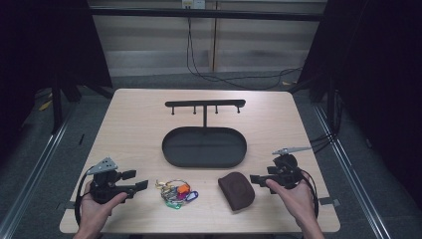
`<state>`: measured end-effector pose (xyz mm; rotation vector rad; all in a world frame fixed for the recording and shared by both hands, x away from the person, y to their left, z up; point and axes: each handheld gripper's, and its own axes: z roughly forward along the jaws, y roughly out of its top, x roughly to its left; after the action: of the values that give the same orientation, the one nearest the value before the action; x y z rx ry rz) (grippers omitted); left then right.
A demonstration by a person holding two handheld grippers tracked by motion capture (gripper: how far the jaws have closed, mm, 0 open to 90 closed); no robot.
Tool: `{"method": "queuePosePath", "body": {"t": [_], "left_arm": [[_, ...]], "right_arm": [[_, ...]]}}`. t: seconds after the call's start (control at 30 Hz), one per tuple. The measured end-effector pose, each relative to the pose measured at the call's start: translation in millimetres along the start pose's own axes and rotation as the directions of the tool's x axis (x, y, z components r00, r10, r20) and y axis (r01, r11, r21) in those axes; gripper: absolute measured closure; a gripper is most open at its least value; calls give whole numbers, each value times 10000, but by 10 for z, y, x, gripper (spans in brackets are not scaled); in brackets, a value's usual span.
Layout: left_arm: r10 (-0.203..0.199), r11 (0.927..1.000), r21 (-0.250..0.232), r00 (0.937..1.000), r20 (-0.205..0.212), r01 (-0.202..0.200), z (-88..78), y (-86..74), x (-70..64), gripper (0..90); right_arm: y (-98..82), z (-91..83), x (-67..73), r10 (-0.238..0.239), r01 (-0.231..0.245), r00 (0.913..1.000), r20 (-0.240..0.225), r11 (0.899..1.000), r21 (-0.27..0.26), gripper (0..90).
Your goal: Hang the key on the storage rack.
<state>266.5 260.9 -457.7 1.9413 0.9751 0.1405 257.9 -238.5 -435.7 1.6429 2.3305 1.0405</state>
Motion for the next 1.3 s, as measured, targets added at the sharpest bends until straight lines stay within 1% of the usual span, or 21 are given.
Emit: {"method": "queuePosePath", "body": {"t": [0.07, 0.13, 0.23, 0.27, 0.3, 0.37, 0.4, 0.5, 0.53, 0.57, 0.6, 0.67, 0.7, 0.8, 0.87, 0.9, 0.93, 0.97, 1.0, 1.17, 1.3], "left_arm": [[-1, 10000, -1, 10000, 5, 1, -2, 0, -2, 311], [50, 10000, 17, 10000, 25, -50, -3, -2, -7, 311], [84, 10000, 27, 10000, 12, -84, -6, -5, -11, 311], [97, 9999, 32, 10000, 21, -97, -9, -5, -10, 311], [92, 10000, 14, 10000, 10, -92, -10, -5, -9, 311], [90, 10000, 35, 10000, 1, -90, -11, -7, -9, 310], [69, 10000, 29, 10000, -16, -69, -14, -8, -8, 311], [2, 10000, -35, 10000, -60, -2, -21, -11, -4, 310], [40, 10000, -23, 10000, -63, -40, -31, -14, -1, 311], [40, 10000, -23, 10000, -63, -40, -31, -14, -1, 311], [20, 10000, -35, 10000, -57, -20, -35, -15, -3, 311], [18, 10000, -37, 10000, -59, -18, -36, -16, -4, 311], [8, 10000, -45, 10000, -60, -8, -37, -17, -4, 311], [-8, 10000, -53, 10000, -75, 8, -38, -16, -2, 311], [-9, 10000, -49, 10000, -75, 9, -38, -16, -2, 311], [0, 10000, -52, 10000, -70, -1, -40, -16, -2, 310], [29, 10000, -51, 10000, -21, -29, -46, -18, 0, 311], [29, 10000, -51, 10000, -21, -29, -46, -18, 0, 310], [33, 10000, -45, 10000, -13, -33, -47, -19, 0, 311], [9, 10000, -30, 10000, -10, -9, -39, -19, -1, 311], [12, 10000, -38, 10000, 1, -12, -46, -21, -2, 311]], "right_arm": [[16, 11, 6, -35, 36, 10000, -76, 9999, 119, 178], [70, 52, 33, -109, 126, 9995, -292, 9981, 602, 167], [104, 77, 49, -99, 130, 9993, -372, 9963, 845, 167], [125, 90, 59, -102, 140, 9992, -397, 9951, 981, 170], [171, 126, 81, -95, 156, 9989, -458, 9905, 1363, 180], [185, 137, 92, -77, 150, 9988, -481, 9880, 1535, 195], [220, 170, 132, -163, 282, 9977, -655, 9823, 1850, 209], [250, 209, 166, -324, 454, 9974, -645, 9762, 2123, 210], [278, 253, 192, -341, 497, 9972, -671, 9682, 2453, 210], [278, 253, 192, -341, 497, 9972, -671, 9682, 2453, 210], [296, 303, 208, -380, 557, 9969, -693, 9599, 2749, 210], [300, 329, 216, -430, 604, 9969, -666, 9558, 2878, 210], [304, 375, 248, -500, 683, 9966, -655, 9459, 3173, 231], [309, 433, 290, -574, 796, 9956, -737, 9339, 3487, 227], [316, 449, 303, -517, 737, 9962, -704, 9297, 3610, 219], [325, 468, 307, -521, 760, 9959, -738, 9245, 3735, 202], [332, 522, 304, -500, 736, 9964, -689, 9130, 4012, 170], [332, 522, 304, -500, 736, 9964, -689, 9130, 4012, 170], [331, 558, 316, -484, 744, 9962, -725, 9060, 4167, 171], [323, 638, 372, -631, 888, 9953, -731, 8948, 4376, 171], [313, 696, 373, -548, 832, 9956, -760, 8894, 4494, 152]]}}
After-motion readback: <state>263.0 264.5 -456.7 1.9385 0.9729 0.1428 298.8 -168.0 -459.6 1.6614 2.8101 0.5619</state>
